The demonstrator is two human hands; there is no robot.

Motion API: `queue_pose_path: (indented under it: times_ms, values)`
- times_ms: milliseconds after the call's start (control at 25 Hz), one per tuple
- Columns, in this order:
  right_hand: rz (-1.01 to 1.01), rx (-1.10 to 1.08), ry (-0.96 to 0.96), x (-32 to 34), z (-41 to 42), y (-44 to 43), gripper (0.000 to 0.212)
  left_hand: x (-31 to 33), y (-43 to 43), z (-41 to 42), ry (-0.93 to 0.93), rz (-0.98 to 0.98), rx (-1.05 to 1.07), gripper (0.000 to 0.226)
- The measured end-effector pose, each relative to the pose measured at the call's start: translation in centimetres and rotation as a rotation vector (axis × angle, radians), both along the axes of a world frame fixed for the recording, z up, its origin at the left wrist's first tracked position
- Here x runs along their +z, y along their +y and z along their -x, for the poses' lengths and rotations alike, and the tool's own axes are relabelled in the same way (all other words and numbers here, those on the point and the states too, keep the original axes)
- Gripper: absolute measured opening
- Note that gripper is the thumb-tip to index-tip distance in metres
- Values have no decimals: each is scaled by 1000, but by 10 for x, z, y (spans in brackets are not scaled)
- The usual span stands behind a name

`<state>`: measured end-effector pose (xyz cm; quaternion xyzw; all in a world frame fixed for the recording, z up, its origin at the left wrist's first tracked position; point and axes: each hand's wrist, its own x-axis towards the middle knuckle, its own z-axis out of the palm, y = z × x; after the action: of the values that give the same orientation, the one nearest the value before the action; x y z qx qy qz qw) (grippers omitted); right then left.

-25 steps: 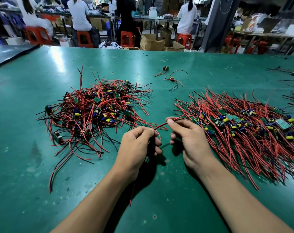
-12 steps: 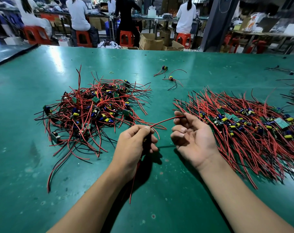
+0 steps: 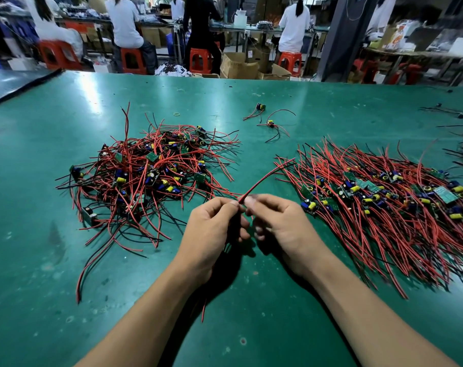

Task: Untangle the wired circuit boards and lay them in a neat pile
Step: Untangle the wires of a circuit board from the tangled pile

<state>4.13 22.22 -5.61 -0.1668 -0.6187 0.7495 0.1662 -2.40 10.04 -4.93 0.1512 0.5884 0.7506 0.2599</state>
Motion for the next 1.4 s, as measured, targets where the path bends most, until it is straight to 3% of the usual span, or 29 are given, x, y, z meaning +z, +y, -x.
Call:
queue_pose_path:
  times_ms: [80, 280, 520, 760, 960, 1200, 1400]
  values:
    - [-55, 21, -14, -1, 0, -4, 7, 0, -1, 1, 14, -8, -23, 16]
    - [50, -26, -26, 3, 1, 1, 10, 1, -2, -1, 95, 51, -77, 19]
    - [130, -268, 50, 6, 3, 15, 14, -1, -1, -2, 131, 117, -115, 20]
    - [254, -460, 91, 11, -1, 34, 14, 1, -2, 2, 73, 87, -164, 22]
    - [247, -472, 106, 11, -2, 34, 9, 2, -3, 2, 18, 48, -169, 22]
    - [162, -396, 107, 7, 0, 25, 6, 6, 0, 7, -233, -47, -155, 65]
    - [100, -356, 89, 7, 0, 19, 8, 6, -2, 11, -267, -62, -180, 85]
